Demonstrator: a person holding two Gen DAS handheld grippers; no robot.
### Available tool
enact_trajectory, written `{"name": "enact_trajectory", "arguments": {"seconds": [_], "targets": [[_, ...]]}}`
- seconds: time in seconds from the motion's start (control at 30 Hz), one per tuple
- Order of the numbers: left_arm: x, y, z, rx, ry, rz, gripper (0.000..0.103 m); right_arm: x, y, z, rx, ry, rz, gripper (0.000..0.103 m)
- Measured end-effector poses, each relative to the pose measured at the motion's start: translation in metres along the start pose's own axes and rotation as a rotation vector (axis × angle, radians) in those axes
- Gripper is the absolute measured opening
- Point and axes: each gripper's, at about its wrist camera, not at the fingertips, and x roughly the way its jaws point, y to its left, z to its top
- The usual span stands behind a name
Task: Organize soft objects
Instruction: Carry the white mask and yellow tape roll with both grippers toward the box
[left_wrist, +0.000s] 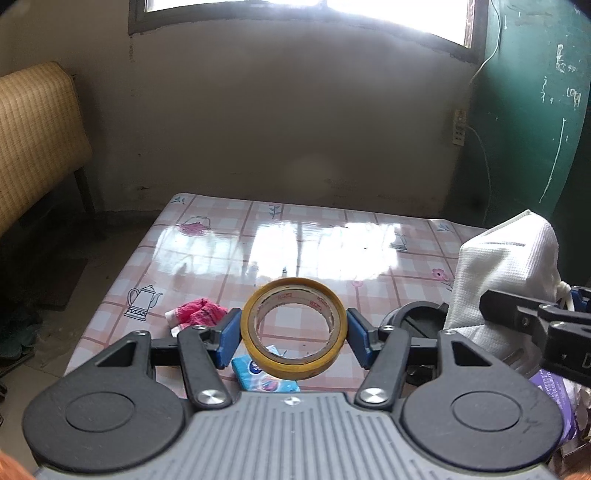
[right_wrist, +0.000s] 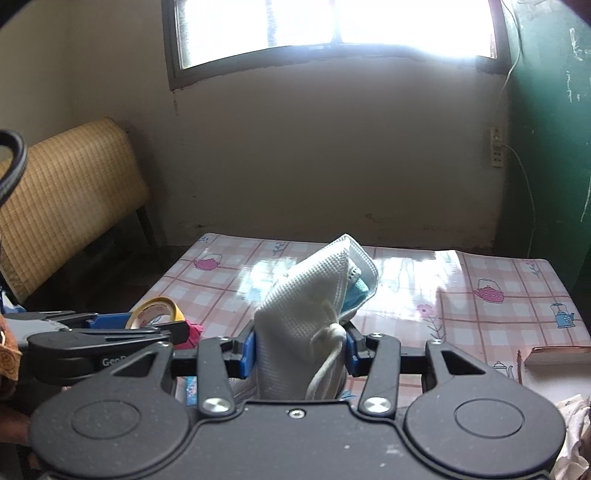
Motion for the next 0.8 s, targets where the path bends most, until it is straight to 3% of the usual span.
{"name": "enact_trajectory", "arguments": {"seconds": [0.8], "targets": [[0.008,-0.054,0.001,0.069,0.012,-0.069,0.061,-0.003,-0.047,-0.002,0.062,-0.007,-0.062,0.054]]}}
